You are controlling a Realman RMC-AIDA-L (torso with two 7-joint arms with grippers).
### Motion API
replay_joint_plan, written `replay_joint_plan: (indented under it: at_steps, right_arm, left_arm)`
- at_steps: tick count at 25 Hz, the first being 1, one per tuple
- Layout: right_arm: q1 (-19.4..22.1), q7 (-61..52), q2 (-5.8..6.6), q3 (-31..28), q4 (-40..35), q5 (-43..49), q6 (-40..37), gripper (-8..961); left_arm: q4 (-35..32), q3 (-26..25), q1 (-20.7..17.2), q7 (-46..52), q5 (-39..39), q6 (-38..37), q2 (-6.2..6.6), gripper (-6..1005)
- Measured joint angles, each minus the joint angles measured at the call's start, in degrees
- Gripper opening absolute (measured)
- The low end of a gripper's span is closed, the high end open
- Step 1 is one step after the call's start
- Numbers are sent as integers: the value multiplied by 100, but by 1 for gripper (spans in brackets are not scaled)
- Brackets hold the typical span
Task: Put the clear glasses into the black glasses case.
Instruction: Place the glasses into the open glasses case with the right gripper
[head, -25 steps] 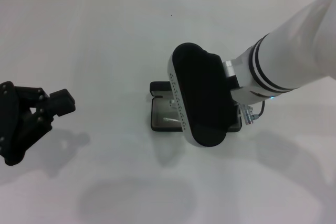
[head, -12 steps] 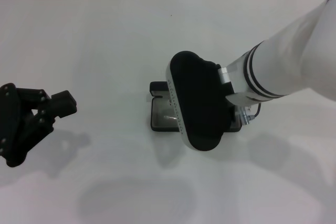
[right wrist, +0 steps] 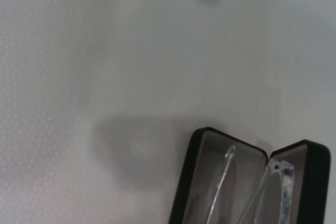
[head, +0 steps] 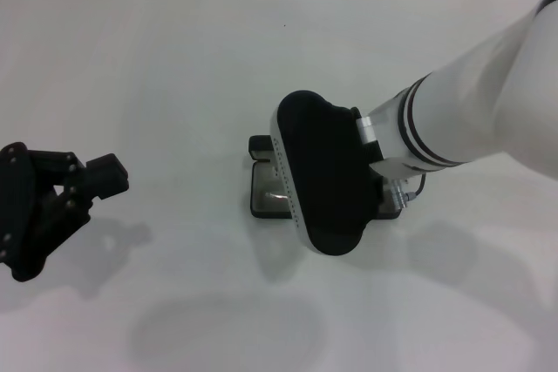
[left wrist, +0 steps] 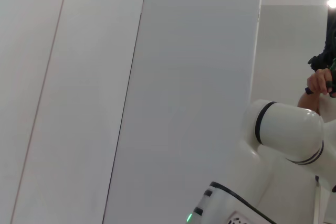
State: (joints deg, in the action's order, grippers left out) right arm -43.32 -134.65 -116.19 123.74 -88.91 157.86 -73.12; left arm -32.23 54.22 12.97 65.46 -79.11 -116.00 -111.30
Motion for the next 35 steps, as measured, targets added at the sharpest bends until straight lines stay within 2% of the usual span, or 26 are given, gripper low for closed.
replay_joint_plan:
  at_steps: [35]
  right_arm:
    - [52,0,0,150,103,148,252,145]
  left_arm:
    - [-2,36,32,-3,-8,9,-6,54]
